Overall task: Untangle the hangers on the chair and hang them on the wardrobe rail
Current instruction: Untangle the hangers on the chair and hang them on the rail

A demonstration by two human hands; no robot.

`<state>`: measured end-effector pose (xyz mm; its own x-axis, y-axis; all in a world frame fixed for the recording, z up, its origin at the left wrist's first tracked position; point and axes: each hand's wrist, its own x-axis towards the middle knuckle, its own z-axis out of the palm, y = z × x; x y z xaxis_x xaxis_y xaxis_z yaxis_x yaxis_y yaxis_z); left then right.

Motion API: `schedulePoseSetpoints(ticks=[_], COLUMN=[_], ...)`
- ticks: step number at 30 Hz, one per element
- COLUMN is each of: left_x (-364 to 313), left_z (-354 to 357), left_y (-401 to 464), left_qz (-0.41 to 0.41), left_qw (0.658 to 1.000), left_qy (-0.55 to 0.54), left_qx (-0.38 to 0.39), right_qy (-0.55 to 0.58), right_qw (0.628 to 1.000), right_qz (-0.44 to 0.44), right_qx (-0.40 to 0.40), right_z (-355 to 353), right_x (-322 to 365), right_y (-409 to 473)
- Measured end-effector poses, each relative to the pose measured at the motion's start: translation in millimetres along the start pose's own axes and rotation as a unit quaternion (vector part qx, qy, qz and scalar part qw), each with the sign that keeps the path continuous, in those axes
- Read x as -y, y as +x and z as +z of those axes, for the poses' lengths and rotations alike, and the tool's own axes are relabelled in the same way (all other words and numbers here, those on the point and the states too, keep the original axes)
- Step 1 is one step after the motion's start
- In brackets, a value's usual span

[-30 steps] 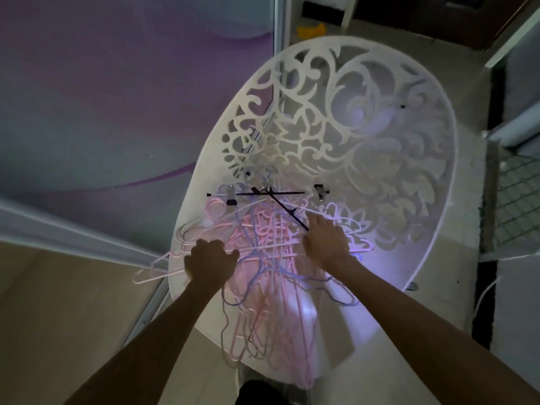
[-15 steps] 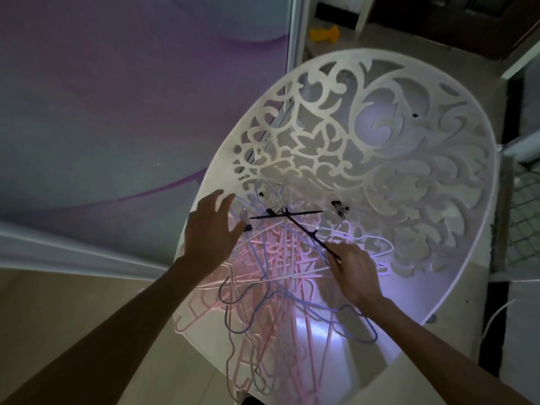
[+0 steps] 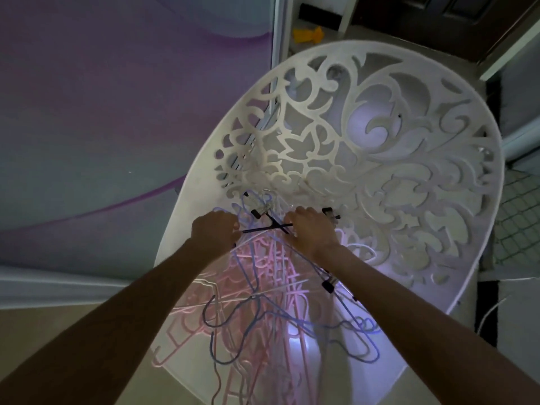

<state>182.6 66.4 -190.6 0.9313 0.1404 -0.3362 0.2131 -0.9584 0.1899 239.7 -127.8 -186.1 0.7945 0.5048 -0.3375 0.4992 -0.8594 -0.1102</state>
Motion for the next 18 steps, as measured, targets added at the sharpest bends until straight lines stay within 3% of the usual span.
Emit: schedulePoseSetpoints(ticks=[5,7,11,14,15,18], left_x=[1,-2,-10,-18,-20,-22], left_z=[-12,-16,-24,-34,-38,-50], left_y=[-9,-15,-28,-36,-38,-44], left_qz=[-0.003,0.013,0.050,0.006,-0.016,-0.037], left_qw=[0.998,0.997,0.996,0.995,0.994,0.993], left_qy=[-0.059,-0.070,-0.044,-0.074,-0.091,-0.103], left_qx=[-0.017,-0.043,-0.051,-0.059,-0.060,-0.034], right_qy=[0.077,0.157,0.404,0.568,0.566,0.445], right_qw=[0.990,0.971,0.876,0.793,0.803,0.887], right_qz=[-0.027,0.002,0.146,0.157,0.132,0.043], right_qx=[-0.119,-0.180,-0.219,-0.154,-0.132,-0.119], right_z=[13,19,14,3,-1,-13], right_x=[-7,-9,-15,-29,-36,-59], right_y=[-10,-20,-23,-20,-23,-29])
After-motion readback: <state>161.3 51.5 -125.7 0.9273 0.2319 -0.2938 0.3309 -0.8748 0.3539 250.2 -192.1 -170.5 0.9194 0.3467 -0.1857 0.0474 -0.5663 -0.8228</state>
